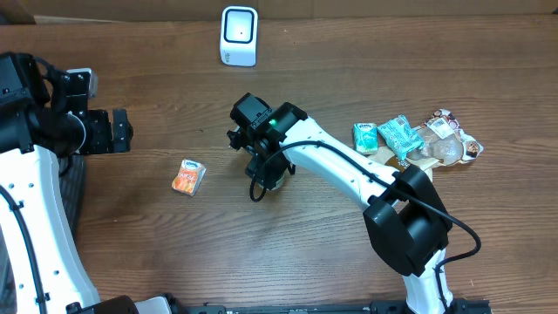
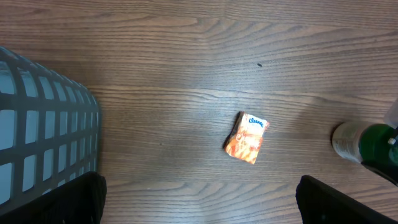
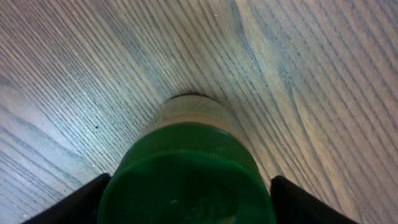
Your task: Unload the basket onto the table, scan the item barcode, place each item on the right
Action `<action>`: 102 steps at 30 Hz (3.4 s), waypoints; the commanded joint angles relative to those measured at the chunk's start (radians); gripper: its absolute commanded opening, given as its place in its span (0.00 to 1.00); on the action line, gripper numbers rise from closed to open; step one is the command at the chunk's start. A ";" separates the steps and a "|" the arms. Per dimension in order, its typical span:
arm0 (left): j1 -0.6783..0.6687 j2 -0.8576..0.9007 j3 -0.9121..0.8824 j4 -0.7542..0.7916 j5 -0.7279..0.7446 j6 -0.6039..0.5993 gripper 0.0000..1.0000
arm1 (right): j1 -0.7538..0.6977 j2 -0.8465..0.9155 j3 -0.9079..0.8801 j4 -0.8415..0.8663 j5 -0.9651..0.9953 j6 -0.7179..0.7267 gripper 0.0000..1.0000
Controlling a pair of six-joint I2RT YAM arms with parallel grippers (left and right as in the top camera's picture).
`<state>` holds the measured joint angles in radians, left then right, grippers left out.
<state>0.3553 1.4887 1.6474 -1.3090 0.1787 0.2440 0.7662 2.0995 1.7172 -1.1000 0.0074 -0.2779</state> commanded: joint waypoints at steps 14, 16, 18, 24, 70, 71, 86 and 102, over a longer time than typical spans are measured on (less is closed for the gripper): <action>0.004 0.003 0.010 0.004 -0.005 0.026 1.00 | -0.016 -0.019 0.211 -0.132 -0.112 0.118 0.37; 0.004 0.003 0.010 0.004 -0.005 0.025 1.00 | -0.035 -0.026 0.268 -0.172 -0.189 0.118 0.36; 0.004 0.003 0.010 0.004 -0.005 0.026 1.00 | -0.062 -0.038 0.319 -0.208 -0.275 0.118 0.36; 0.004 0.003 0.010 0.004 -0.005 0.026 1.00 | -0.203 -0.085 0.425 -0.270 -0.629 0.117 0.36; 0.004 0.003 0.010 0.004 -0.005 0.026 1.00 | -0.257 0.322 0.428 1.100 0.209 -0.577 0.41; 0.004 0.003 0.010 0.004 -0.005 0.026 1.00 | -0.260 0.344 0.428 1.155 0.209 -0.612 0.41; 0.004 0.003 0.010 0.005 -0.005 0.025 1.00 | -0.262 0.468 0.427 1.401 0.199 -0.775 0.41; 0.004 0.003 0.010 0.004 -0.005 0.026 1.00 | -0.229 0.409 0.427 1.405 0.233 -0.743 0.44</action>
<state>0.3553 1.4891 1.6474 -1.3090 0.1753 0.2440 0.5175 2.5774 2.1212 0.2909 0.2104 -1.0500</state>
